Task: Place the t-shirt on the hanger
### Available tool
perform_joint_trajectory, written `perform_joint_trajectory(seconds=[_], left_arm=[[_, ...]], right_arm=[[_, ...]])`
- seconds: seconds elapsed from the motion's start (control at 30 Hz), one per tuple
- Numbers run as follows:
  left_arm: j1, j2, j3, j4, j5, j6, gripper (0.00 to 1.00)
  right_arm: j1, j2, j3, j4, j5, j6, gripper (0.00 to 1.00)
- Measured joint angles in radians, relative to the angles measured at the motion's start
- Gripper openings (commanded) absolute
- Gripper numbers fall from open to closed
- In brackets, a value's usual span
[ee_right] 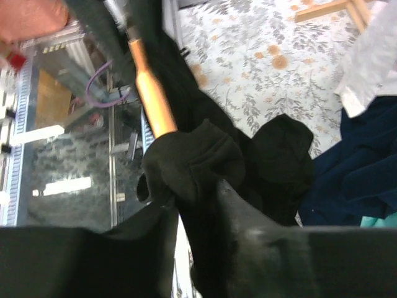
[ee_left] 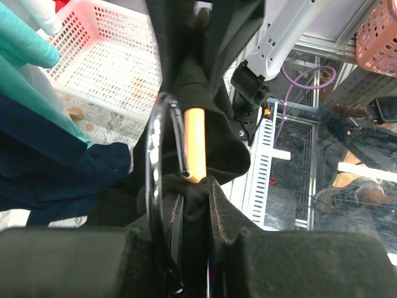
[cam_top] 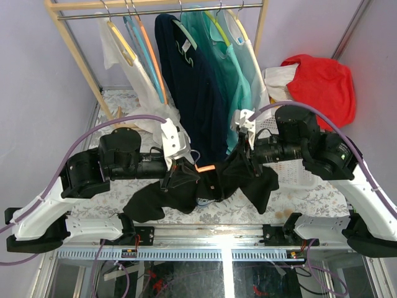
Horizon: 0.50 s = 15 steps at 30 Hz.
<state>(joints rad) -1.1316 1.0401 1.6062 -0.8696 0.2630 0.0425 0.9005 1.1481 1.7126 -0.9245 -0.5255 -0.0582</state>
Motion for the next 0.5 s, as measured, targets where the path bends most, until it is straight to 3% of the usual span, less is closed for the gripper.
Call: perform_joint_trajectory(seconds=[0.03,0.07,0.13,0.2,0.27,0.4,0.5], left_arm=[[0.000,0.002,0.000,-0.001,-0.002,0.000,0.00],[0.001,0.003,0.000,-0.007,-0.008,0.007,0.00],[0.000,-0.002,0.000,-0.014,0.013,0.008,0.00],[-0.013,-0.005,0.003,0.004,0.012,0.003,0.09],[-0.017,-0.004,0.003,0.018,0.000,-0.002,0.12],[-0.019,-0.013,-0.008,0.031,-0.039,-0.011,0.29],[-0.012,-0.031,-0.021,0.044,-0.133,-0.021,0.34]], right_arm=[[0.000,0.000,-0.003,0.002,-0.002,-0.007,0.05],[0.002,-0.003,-0.008,-0.005,-0.036,-0.020,0.00],[0.016,-0.021,-0.019,-0.006,-0.092,-0.061,0.00],[0.026,-0.045,-0.028,0.005,-0.103,-0.074,0.00],[0.026,-0.069,-0.053,0.037,-0.087,-0.076,0.00],[0.026,-0.117,-0.127,0.109,-0.061,-0.063,0.00],[0.024,-0.156,-0.159,0.125,0.013,-0.010,0.00]])
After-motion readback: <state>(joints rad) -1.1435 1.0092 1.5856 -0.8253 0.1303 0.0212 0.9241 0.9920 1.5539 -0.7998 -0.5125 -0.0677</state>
